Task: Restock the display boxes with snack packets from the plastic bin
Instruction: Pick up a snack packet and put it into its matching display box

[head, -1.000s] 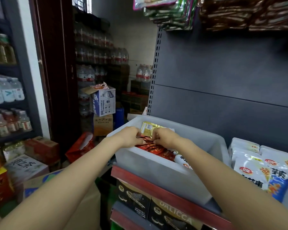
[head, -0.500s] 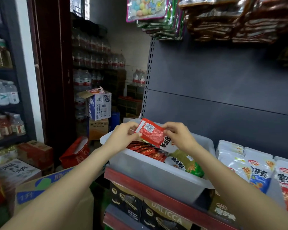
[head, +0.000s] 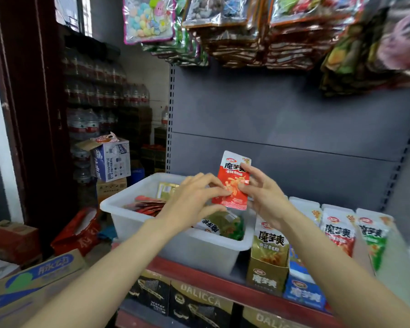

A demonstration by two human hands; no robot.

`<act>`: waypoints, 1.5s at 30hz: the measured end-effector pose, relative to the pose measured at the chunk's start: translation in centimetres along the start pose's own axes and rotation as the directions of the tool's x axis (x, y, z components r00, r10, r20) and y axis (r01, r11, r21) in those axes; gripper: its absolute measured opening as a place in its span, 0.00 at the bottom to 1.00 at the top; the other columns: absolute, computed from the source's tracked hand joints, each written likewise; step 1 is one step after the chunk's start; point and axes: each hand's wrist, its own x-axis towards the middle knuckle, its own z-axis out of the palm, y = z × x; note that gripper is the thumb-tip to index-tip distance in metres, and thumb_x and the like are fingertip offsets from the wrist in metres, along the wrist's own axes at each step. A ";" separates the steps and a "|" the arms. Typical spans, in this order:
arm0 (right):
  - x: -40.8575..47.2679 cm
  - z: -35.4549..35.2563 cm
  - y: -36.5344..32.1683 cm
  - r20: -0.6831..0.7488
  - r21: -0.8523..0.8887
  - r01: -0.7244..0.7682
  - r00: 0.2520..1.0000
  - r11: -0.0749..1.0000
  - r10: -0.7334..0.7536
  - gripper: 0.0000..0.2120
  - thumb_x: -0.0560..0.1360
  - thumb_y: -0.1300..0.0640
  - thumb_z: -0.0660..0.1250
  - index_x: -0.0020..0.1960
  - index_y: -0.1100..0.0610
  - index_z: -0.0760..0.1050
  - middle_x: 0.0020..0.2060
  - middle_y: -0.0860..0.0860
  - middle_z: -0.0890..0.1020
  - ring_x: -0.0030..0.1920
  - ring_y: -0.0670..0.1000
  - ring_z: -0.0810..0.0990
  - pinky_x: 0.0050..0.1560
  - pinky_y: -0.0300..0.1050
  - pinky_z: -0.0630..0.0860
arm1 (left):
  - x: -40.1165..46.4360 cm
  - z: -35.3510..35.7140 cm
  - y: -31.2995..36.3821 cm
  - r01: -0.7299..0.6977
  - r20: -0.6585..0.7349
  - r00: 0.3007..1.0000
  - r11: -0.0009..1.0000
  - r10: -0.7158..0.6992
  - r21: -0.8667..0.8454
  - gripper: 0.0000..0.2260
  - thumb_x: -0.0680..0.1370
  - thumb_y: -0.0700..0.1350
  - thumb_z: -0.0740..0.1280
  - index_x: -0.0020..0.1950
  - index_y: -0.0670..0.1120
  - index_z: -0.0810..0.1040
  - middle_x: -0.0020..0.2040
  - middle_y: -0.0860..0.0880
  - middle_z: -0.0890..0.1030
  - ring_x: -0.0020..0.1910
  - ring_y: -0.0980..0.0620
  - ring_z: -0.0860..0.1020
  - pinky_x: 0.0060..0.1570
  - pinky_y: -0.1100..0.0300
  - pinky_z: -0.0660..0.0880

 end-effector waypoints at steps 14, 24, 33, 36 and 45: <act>-7.4 -13.0 -4.5 -0.213 -0.487 0.107 0.948 0.867 -0.236 0.29 0.73 0.73 0.63 0.65 0.46 0.71 0.47 0.53 0.83 0.41 0.48 0.81 0.38 0.44 0.79 | 9.3 7.8 11.1 0.418 0.298 0.909 0.628 -0.292 -0.656 0.26 0.75 0.40 0.69 0.70 0.58 0.68 0.50 0.52 0.79 0.39 0.57 0.82 0.45 0.64 0.79; -8.8 -16.9 -3.9 -0.267 -0.622 0.115 0.899 0.775 -0.347 0.29 0.72 0.76 0.61 0.67 0.52 0.69 0.49 0.51 0.78 0.38 0.38 0.80 0.34 0.36 0.77 | 12.2 11.5 15.9 0.435 0.340 0.895 0.729 -0.288 -0.529 0.39 0.75 0.40 0.69 0.76 0.60 0.50 0.43 0.51 0.79 0.43 0.55 0.78 0.49 0.54 0.78; -8.2 -18.4 -3.2 -0.280 -0.748 0.027 0.893 0.663 -0.353 0.32 0.74 0.70 0.65 0.71 0.47 0.60 0.52 0.47 0.74 0.43 0.42 0.78 0.33 0.33 0.77 | 13.4 13.1 16.3 0.464 0.365 0.869 0.807 -0.335 -0.364 0.46 0.73 0.41 0.72 0.76 0.57 0.41 0.42 0.50 0.81 0.40 0.51 0.81 0.44 0.48 0.80; -8.0 -19.0 -3.1 -0.276 -0.790 -0.022 0.905 0.613 -0.323 0.37 0.73 0.70 0.66 0.73 0.46 0.56 0.49 0.46 0.75 0.41 0.43 0.78 0.33 0.33 0.77 | 13.5 14.0 16.2 0.441 0.366 0.874 0.838 -0.319 -0.321 0.45 0.73 0.40 0.70 0.75 0.59 0.42 0.42 0.48 0.82 0.40 0.49 0.81 0.43 0.48 0.80; -7.7 -20.5 -0.7 -0.201 -0.979 -0.184 0.939 0.086 -0.280 0.28 0.69 0.60 0.72 0.64 0.51 0.62 0.58 0.53 0.73 0.61 0.54 0.68 0.54 0.48 0.70 | 12.9 14.7 16.3 0.276 0.360 0.893 0.960 -0.270 0.034 0.24 0.72 0.50 0.72 0.66 0.48 0.70 0.63 0.48 0.69 0.63 0.47 0.66 0.59 0.52 0.64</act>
